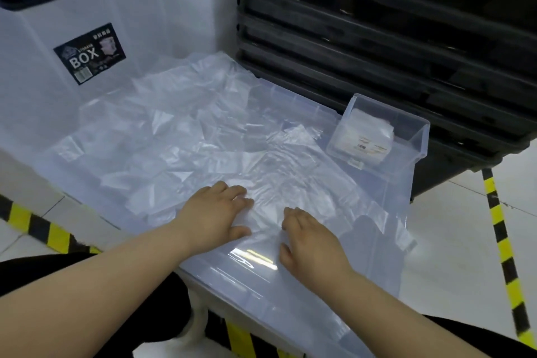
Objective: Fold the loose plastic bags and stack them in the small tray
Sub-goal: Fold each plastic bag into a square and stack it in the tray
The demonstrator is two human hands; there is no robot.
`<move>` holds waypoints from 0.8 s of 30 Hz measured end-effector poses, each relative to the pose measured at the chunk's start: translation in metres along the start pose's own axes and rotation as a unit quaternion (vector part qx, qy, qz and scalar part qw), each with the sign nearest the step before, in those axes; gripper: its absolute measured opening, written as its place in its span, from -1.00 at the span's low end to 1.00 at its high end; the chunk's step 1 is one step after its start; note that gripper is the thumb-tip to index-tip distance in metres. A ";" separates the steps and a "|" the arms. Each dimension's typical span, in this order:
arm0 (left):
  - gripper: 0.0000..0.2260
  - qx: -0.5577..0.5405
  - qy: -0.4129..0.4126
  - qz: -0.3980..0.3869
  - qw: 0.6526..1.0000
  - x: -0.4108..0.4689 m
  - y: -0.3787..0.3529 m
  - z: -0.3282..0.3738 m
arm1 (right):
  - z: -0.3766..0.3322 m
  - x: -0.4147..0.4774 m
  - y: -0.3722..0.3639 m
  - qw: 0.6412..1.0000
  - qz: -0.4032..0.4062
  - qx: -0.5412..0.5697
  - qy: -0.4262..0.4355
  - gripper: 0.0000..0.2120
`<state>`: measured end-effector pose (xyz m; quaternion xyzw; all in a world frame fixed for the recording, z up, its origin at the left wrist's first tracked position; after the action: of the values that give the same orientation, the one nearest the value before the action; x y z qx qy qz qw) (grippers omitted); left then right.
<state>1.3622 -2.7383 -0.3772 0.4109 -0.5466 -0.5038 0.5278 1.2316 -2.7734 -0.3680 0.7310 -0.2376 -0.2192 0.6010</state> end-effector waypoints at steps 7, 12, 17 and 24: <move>-0.46 0.019 0.013 0.039 0.999 0.000 0.000 0.002 | 0.018 0.000 0.002 0.998 -0.018 0.048 -0.030 -0.89; -0.55 0.000 -0.031 0.088 0.996 0.009 0.010 0.015 | 0.028 -0.007 0.027 0.989 -0.017 0.145 -0.014 -0.82; -0.67 -0.027 -0.048 0.134 0.989 0.016 0.020 0.018 | 0.030 -0.020 0.038 0.985 -0.017 0.171 0.035 -0.87; -0.68 0.017 -0.031 0.066 0.997 0.011 0.028 0.035 | 0.041 -0.028 0.031 0.990 -0.112 0.082 -0.017 -0.62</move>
<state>1.3290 -2.7409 -0.3455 0.3673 -0.5968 -0.4709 0.5358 1.1821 -2.7931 -0.3442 0.7959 -0.1810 -0.2773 0.5068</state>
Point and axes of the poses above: each hand's wrist, its own x-axis towards the middle knuckle, its own y-axis out of the back of the hand, z = x × y, the point moved 6 cm from there along x, towards the middle knuckle, and after that the axes turned 2 degrees about z, right-handed, at the moved point
